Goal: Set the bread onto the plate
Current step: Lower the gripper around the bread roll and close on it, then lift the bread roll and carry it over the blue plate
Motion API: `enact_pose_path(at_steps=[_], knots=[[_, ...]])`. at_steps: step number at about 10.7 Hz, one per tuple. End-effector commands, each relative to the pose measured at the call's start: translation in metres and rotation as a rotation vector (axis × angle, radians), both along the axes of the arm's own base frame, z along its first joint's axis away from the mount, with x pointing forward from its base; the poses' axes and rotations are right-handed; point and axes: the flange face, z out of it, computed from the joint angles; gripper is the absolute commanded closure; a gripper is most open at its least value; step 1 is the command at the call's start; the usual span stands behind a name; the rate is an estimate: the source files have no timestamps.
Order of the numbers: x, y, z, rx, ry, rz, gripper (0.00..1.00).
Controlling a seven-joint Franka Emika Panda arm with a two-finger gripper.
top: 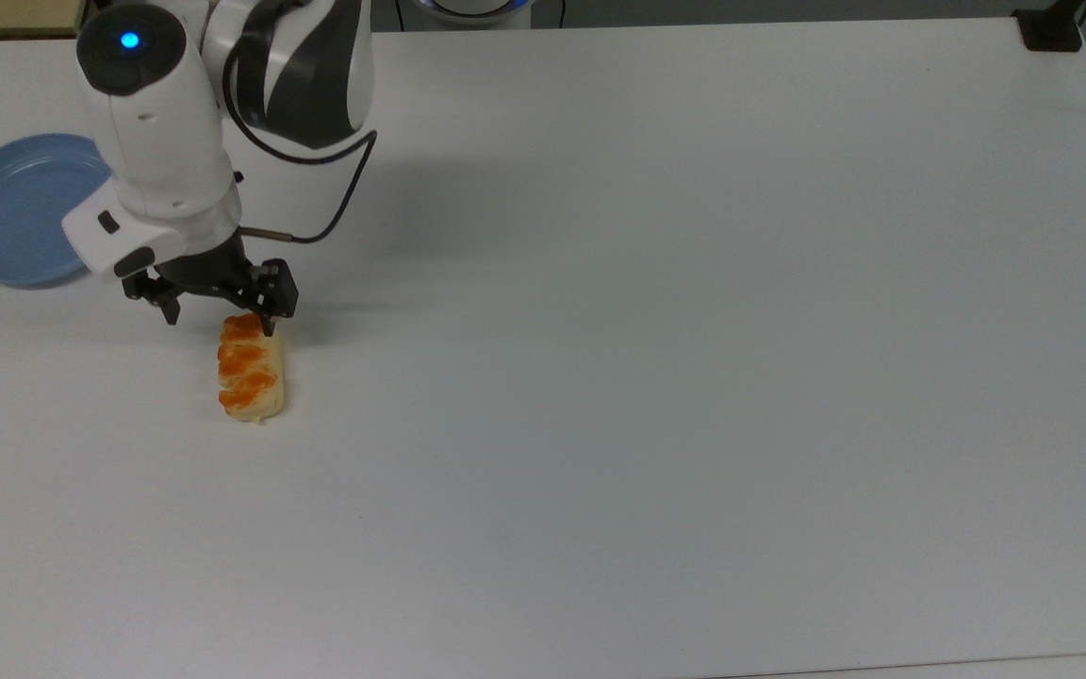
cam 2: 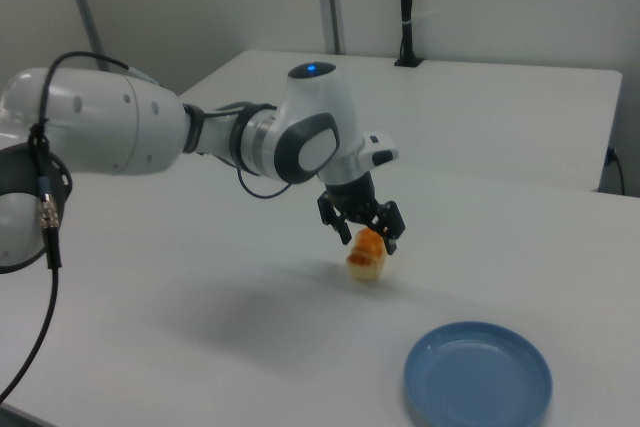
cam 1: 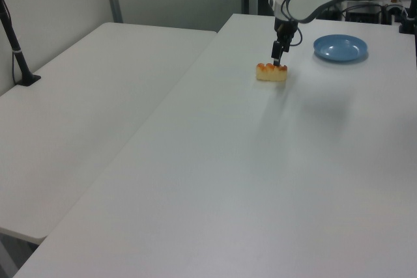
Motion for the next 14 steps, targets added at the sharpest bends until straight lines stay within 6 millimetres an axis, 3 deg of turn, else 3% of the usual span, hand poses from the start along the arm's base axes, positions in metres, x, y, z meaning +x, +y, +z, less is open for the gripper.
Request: enact_pose_path(at_steps=[1,3,5,6,7,9,11,14], knots=[[0.007,0.000,-0.026,-0.016,-0.034,-0.067,0.08],[0.010,0.001,-0.031,-0.003,-0.063,-0.132,0.52],[0.009,0.002,-0.026,0.006,-0.065,-0.158,0.71],[0.009,0.001,-0.017,0.007,-0.077,-0.161,0.90],[0.009,0.001,-0.010,0.006,-0.084,-0.160,1.00],[-0.006,-0.022,0.025,0.004,-0.052,-0.179,1.00],[-0.038,-0.060,0.067,0.004,0.004,-0.157,1.00],[-0.083,-0.117,0.077,0.011,0.142,-0.035,1.00]])
